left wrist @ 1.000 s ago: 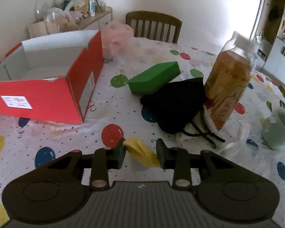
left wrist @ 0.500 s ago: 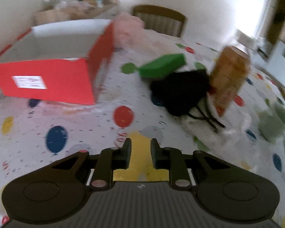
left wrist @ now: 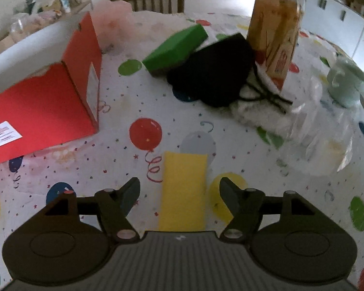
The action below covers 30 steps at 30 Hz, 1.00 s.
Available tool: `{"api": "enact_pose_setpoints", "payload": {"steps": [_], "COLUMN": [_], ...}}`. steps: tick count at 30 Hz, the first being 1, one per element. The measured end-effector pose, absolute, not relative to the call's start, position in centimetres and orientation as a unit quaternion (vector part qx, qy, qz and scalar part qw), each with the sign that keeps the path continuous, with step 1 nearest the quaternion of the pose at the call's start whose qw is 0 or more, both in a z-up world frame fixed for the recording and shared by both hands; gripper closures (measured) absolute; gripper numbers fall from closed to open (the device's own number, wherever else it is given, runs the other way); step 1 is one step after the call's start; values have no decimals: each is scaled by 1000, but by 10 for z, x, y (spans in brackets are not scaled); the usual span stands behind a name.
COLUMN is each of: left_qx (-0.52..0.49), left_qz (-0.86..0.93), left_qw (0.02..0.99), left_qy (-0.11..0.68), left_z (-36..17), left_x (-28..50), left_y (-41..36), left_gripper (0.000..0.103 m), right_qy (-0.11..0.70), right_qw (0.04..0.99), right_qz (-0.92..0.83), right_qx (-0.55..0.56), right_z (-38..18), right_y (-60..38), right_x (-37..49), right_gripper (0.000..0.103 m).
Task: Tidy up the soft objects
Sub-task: 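Lift the yellow sponge with the left gripper while the right gripper lifts the paper packet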
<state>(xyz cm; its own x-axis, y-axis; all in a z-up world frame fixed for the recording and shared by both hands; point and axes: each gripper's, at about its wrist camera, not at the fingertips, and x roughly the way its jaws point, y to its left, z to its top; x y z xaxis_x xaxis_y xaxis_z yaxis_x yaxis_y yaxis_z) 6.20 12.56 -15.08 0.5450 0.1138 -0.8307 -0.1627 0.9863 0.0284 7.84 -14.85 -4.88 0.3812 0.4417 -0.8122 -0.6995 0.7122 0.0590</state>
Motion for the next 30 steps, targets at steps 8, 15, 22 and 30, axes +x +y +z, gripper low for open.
{"api": "enact_pose_setpoints", "payload": {"steps": [8,15,22,30], "left_qx": [-17,-20,-56,-86], "left_qz": [56,53,63,73], "left_qw": [889,893,894,897], "left_qy": [455,446,440,427], "left_z": [-156,-154,-149,-120], "left_x": [57,54,51,42], "left_y": [124,126,135,153], "left_gripper": [54,66,66,66], "right_qy": [441,445,446,440], "right_qw": [819,817,815,815], "right_qz": [337,336,336,345], "right_qx": [-144,-149,-156,-154], "right_z": [-54,-57,-58,-47], "right_y": [-132,-120,-105,-76], "right_x": [79,80,77,79], "right_gripper": [70,70,70,70]}}
